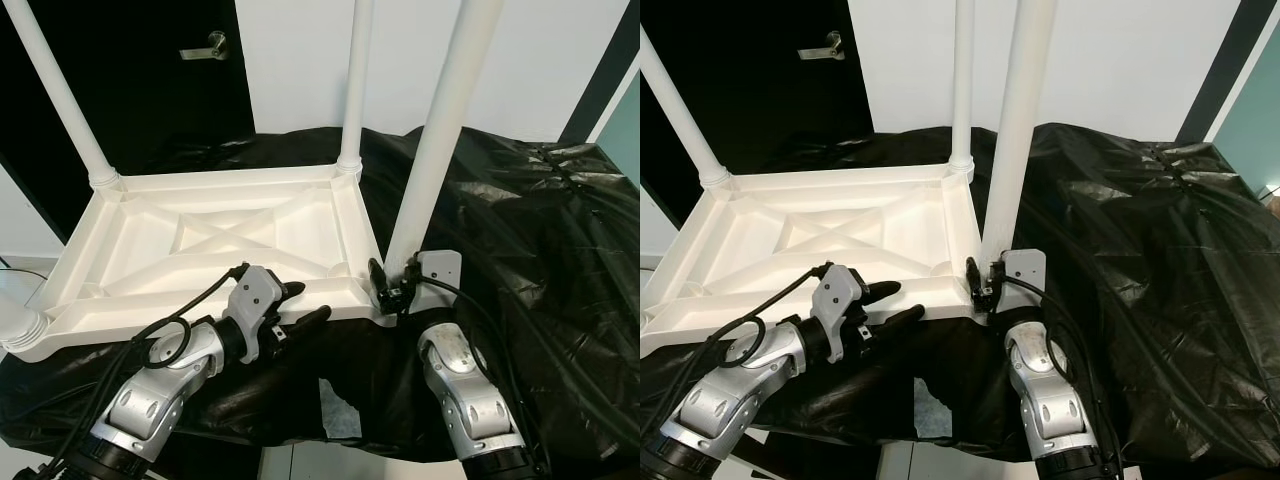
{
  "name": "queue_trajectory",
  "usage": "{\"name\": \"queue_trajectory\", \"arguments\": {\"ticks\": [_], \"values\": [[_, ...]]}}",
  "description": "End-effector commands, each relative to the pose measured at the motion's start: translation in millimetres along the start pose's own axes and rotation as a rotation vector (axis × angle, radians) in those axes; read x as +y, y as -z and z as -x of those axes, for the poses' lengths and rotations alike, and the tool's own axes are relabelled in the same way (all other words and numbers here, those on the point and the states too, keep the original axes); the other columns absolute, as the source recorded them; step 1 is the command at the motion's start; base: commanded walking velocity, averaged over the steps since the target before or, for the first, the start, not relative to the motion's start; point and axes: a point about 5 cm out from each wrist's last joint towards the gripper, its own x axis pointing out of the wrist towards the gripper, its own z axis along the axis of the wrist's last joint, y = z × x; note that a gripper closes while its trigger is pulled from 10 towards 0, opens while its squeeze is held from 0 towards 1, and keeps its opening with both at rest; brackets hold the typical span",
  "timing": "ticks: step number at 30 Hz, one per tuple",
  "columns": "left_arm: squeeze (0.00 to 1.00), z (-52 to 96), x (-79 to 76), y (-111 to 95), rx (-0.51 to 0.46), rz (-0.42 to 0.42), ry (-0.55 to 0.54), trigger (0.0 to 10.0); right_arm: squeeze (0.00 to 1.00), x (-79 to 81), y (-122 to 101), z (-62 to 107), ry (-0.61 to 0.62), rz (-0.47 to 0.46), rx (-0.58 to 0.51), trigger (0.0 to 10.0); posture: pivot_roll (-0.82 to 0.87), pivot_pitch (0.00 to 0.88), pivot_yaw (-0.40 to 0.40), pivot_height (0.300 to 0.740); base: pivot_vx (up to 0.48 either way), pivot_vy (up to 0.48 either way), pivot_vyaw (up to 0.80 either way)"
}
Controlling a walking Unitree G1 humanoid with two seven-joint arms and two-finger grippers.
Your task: Building children table
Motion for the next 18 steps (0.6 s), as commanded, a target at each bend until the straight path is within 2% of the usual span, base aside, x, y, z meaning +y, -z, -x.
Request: {"name": "queue_trajectory", "arguments": {"ticks": [1, 3, 8, 9, 10, 14, 18], "values": [[0.00, 0.7, -5.9, -2, -0.001, -0.009, 0.135, 10.0, 1.00, -1.4, 1, 2.4, -0.014, 0.012, 0.008, 10.0, 0.03, 0.000, -0.017, 0.740, 0.000, 0.000, 0.00], [0.00, -0.1, -5.9, -3, -0.004, -0.009, 0.133, 10.0, 1.00, -8.6, 1, 7.3, -0.090, 0.017, 0.000, 10.0, 0.02, 0.000, -0.021, 0.740, 0.000, 0.000, 0.00], [0.00, -1.1, -5.6, -3, -0.007, -0.010, 0.130, 10.0, 1.00, -15.9, 0, 10.7, -0.178, 0.029, -0.005, 10.0, 0.02, 0.000, -0.019, 0.740, 0.000, 0.000, 0.00], [0.00, -1.7, -5.3, -3, -0.009, -0.010, 0.129, 10.0, 0.68, -18.8, -1, 11.3, -0.211, 0.041, -0.007, 10.0, 0.02, 0.000, -0.019, 0.740, 0.000, 0.000, 0.00], [0.00, -2.5, -4.9, -4, -0.011, -0.011, 0.128, 10.0, 0.00, -23.2, 0, 11.0, -0.258, 0.043, 0.002, 10.0, 0.01, 0.000, -0.016, 0.740, 0.000, 0.000, 0.00], [0.00, -4.5, -3.3, -5, -0.015, -0.014, 0.129, 10.0, 0.00, -35.3, 0, 6.3, -0.371, 0.090, 0.018, 10.0, 0.01, 0.000, -0.013, 0.740, 0.000, 0.000, 0.00], [0.00, -5.6, -2.1, -6, -0.019, -0.017, 0.128, 10.0, 0.00, -39.2, 1, 1.9, -0.432, 0.117, 0.030, 10.0, 0.01, 0.000, -0.016, 0.740, 0.000, 0.000, 0.00]]}}
